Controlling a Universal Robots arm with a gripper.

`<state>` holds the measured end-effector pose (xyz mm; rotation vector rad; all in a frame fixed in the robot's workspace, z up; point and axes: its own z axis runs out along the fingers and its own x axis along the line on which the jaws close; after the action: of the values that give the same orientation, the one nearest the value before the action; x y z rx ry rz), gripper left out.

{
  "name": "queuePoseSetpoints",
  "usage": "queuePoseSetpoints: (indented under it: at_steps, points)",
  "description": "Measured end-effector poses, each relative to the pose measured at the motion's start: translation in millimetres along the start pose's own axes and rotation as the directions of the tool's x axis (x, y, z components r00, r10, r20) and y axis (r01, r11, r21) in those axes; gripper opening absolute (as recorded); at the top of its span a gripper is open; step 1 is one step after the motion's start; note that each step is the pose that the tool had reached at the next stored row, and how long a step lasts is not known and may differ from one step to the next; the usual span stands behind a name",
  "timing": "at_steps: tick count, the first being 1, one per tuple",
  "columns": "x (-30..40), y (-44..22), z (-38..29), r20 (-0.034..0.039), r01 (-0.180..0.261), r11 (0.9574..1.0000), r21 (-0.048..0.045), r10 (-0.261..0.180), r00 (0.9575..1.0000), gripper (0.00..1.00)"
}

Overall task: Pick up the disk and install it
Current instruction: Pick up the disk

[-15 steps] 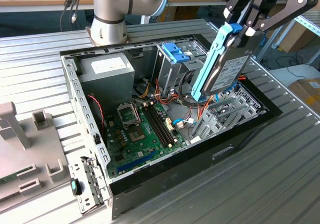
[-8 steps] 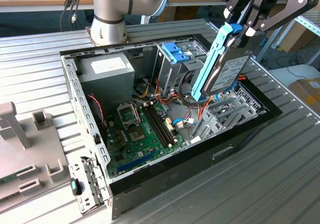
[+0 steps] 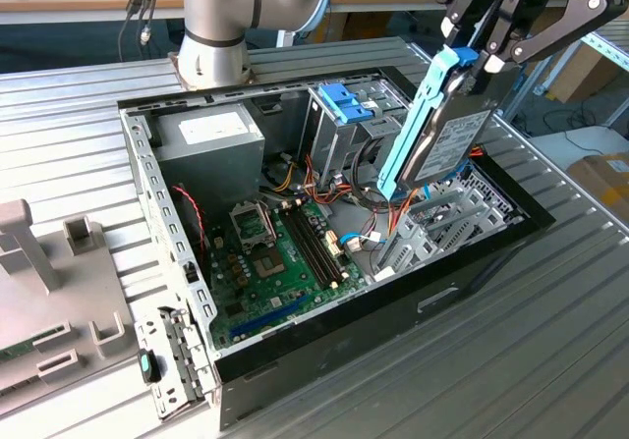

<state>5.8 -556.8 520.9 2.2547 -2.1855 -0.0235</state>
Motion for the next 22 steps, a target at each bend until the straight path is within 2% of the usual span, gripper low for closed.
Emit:
queuePoseSetpoints:
  at_steps: [1,4,7,8,10,11,14,17,20,21,22]
  points:
    - [3.0,0.1,-0.1,-0.0002,0.000,1.0000,-0.0001,0.000,1.0000,0.36]
    - [3.9,-1.0,3.1,-0.0001,0.000,1.0000,0.0000,0.000,1.0000,0.36]
    - [4.3,-9.1,7.5,-0.0003,0.000,1.0000,-0.0001,0.000,1.0000,0.36]
    - [4.4,-13.3,8.3,-0.0007,0.000,1.0000,-0.0001,0.000,1.0000,0.36]
    - [4.8,-17.5,9.2,-0.0009,0.000,1.0000,-0.0002,0.000,1.0000,0.36]
    - [7.2,-22.9,11.3,-0.0011,-0.001,1.0000,-0.0005,0.001,1.0000,0.36]
    - [10.8,-25.2,14.6,-0.0007,-0.003,1.0000,-0.0004,0.003,1.0000,0.36]
    - [14.3,-30.2,23.6,-0.0008,-0.008,1.0000,-0.0004,0.008,1.0000,0.36]
    - [14.5,-31.1,24.5,-0.0010,-0.009,1.0000,-0.0004,0.009,1.0000,0.36]
    - [14.6,-33.6,24.6,-0.0007,-0.008,1.0000,-0.0004,0.008,1.0000,0.36]
    - [14.8,-39.0,24.5,-0.0008,-0.008,1.0000,-0.0004,0.008,1.0000,0.36]
